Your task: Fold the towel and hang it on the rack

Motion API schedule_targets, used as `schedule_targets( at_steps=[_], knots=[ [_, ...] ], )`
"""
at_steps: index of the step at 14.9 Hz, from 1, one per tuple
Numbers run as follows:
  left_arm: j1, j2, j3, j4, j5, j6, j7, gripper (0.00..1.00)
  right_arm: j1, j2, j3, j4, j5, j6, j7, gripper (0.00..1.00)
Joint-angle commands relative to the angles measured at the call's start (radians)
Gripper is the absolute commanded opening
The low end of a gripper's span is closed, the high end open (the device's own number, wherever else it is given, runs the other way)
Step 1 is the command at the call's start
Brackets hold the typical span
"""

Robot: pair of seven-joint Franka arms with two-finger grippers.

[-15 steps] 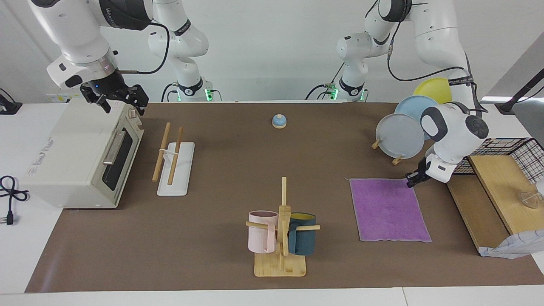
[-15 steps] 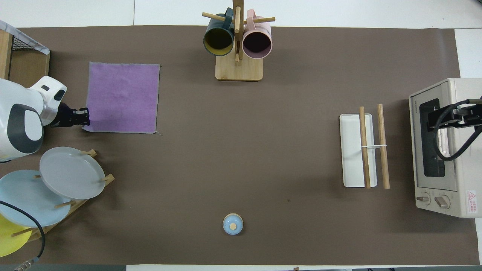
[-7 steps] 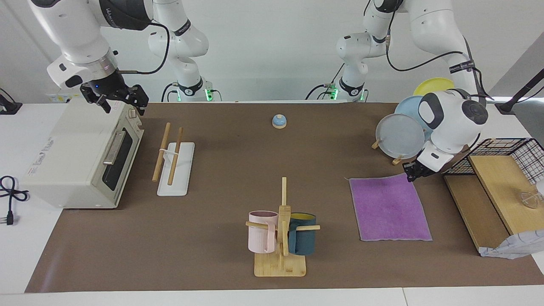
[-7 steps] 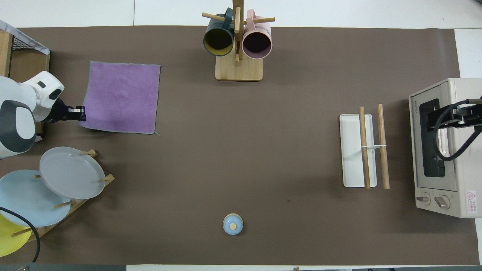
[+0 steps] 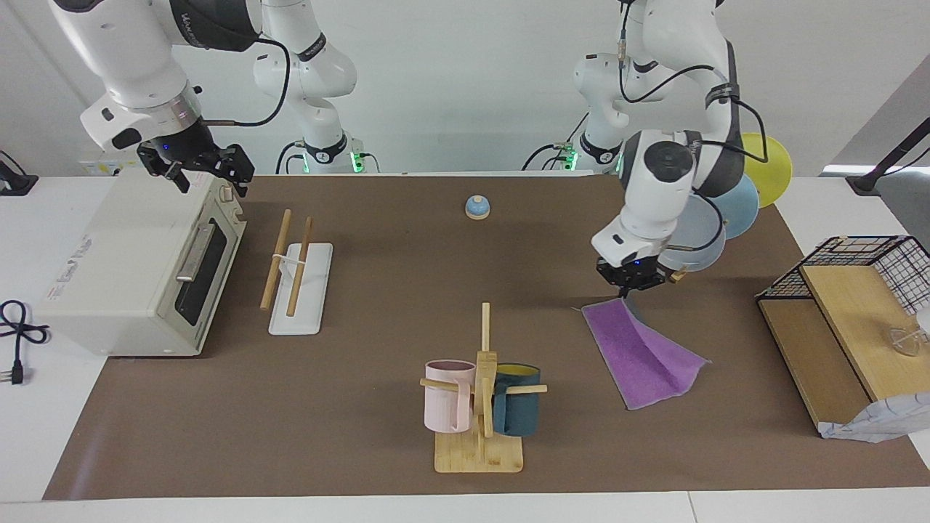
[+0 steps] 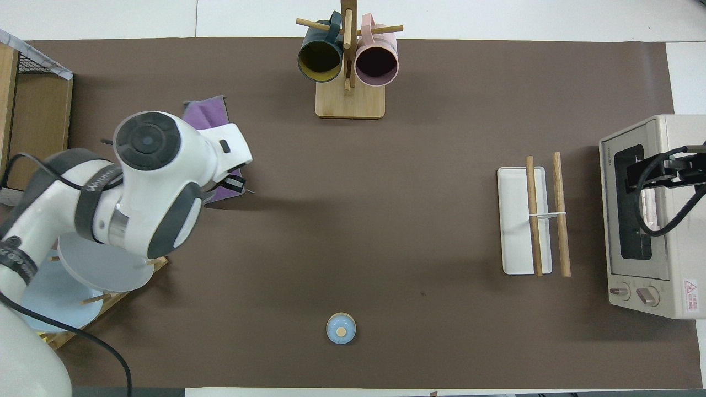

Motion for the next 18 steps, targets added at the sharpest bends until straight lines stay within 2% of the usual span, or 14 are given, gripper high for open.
schedule_targets(
  at_steps=[1,2,4,5,6,8,11,12,15,18],
  knots=[
    [-0.058,0.007,0.020,-0.111,0.084,0.094,-0.109,0.00,-0.009,-0.012,0.002,-0.015,0.014,0.010,-0.012,1.00],
    [-0.058,0.006,0.020,-0.146,0.088,0.131,-0.118,0.00,-0.009,-0.012,0.002,-0.015,0.014,0.010,-0.010,1.00],
    [-0.050,0.004,0.020,-0.156,0.088,0.140,-0.121,0.00,-0.009,-0.012,0.002,-0.015,0.014,0.010,-0.010,1.00],
    [-0.049,0.004,0.018,-0.157,0.088,0.149,-0.127,0.76,-0.010,-0.012,0.002,-0.015,0.014,0.010,-0.010,1.00],
    [-0.046,0.006,0.018,-0.154,0.088,0.148,-0.131,1.00,-0.009,-0.012,0.002,-0.015,0.014,0.010,-0.010,1.00],
    [-0.040,0.003,0.018,-0.148,0.088,0.139,-0.134,1.00,-0.009,-0.012,0.002,-0.015,0.014,0.010,-0.010,1.00],
    [0.025,0.001,0.013,-0.125,0.069,0.137,-0.112,1.00,-0.009,-0.012,0.002,-0.015,0.014,0.010,-0.010,1.00],
    [0.048,0.004,0.012,-0.120,0.031,0.148,-0.089,1.00,-0.009,-0.012,0.002,-0.015,0.014,0.010,-0.010,1.00],
    [0.127,0.027,0.017,-0.097,-0.214,0.201,0.128,1.00,-0.010,-0.012,0.002,-0.015,0.014,0.010,-0.010,1.00],
    [0.158,0.073,0.015,-0.103,-0.265,0.269,0.176,1.00,-0.009,-0.012,0.002,-0.015,0.014,0.010,-0.010,1.00]
  ],
)
